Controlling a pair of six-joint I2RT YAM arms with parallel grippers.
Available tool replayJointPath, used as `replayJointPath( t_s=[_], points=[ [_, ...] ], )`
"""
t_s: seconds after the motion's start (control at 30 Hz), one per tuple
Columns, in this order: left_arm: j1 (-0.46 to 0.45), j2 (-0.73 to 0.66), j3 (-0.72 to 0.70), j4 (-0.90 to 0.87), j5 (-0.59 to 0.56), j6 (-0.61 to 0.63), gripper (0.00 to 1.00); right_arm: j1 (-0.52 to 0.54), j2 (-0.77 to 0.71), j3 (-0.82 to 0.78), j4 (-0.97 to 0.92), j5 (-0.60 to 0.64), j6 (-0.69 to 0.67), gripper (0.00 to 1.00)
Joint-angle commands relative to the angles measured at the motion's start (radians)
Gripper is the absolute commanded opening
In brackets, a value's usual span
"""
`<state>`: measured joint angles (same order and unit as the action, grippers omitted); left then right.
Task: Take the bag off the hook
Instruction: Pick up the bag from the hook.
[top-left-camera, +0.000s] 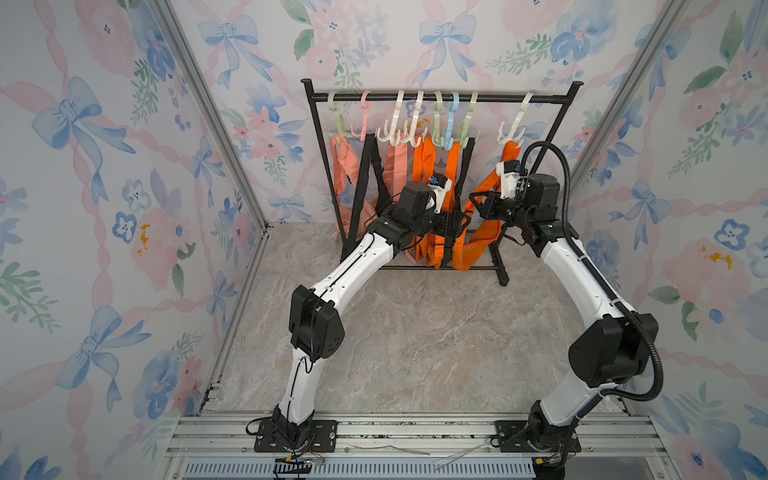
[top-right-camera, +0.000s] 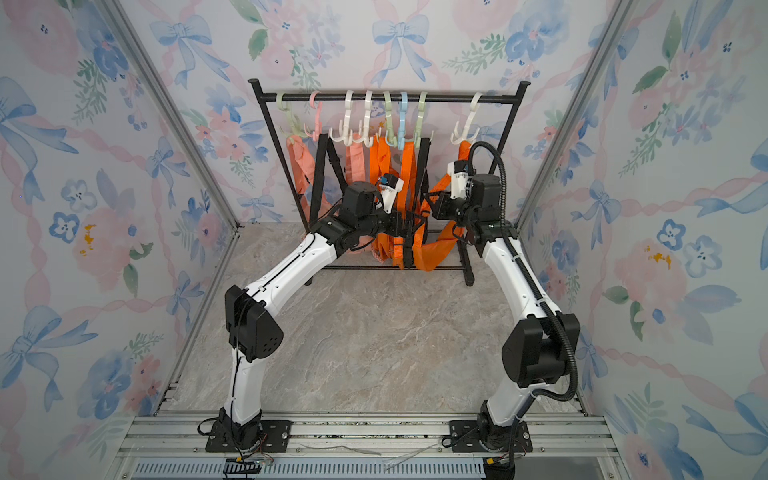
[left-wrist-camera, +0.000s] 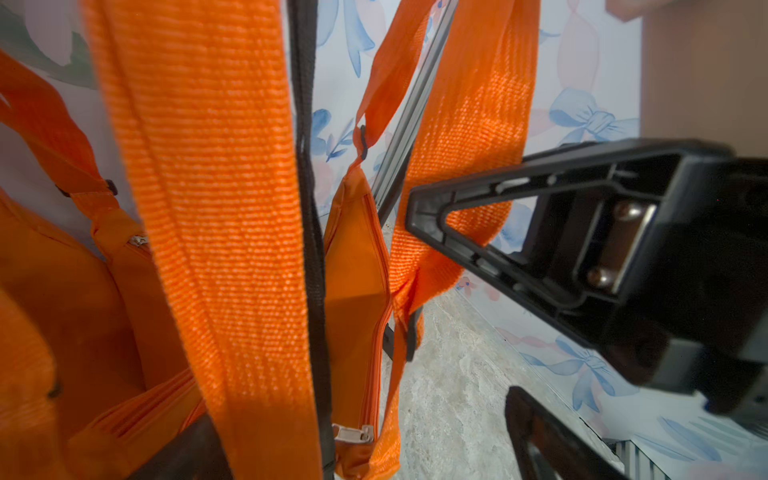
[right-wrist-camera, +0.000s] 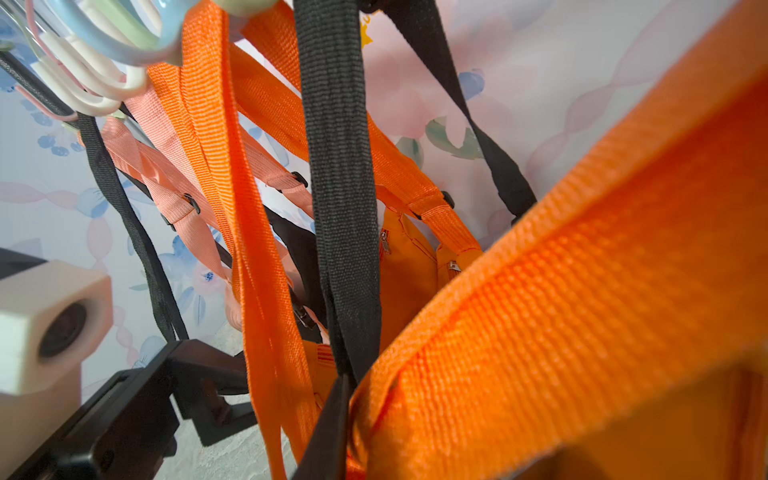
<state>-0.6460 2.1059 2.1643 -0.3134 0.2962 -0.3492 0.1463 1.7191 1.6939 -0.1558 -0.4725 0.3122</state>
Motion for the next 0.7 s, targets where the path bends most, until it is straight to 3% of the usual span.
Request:
replayJointPath(
  t_s=[0.0,0.47,0.6,0.67],
  points=[
    [-0.011,0.031,0.019,-0.001,0.043,-0.019,0.98,0.012,0.018,0.023,0.037,-0.016,0.037,0.15],
    [-0.019,0.111,0.041,-0.009,0.049,-0.028,0.98,0.011,0.015,0.043,0.079,-0.053,0.094,0.16],
    [-0.020,0.137,0.078,-0.008,0.068,-0.032,0.89,0.012,0.011,0.039,0.089,-0.061,0.110,0.16],
    [-0.020,0.142,0.090,-0.009,0.072,-0.035,0.89,0.013,0.008,0.038,0.091,-0.060,0.111,0.16]
  ],
)
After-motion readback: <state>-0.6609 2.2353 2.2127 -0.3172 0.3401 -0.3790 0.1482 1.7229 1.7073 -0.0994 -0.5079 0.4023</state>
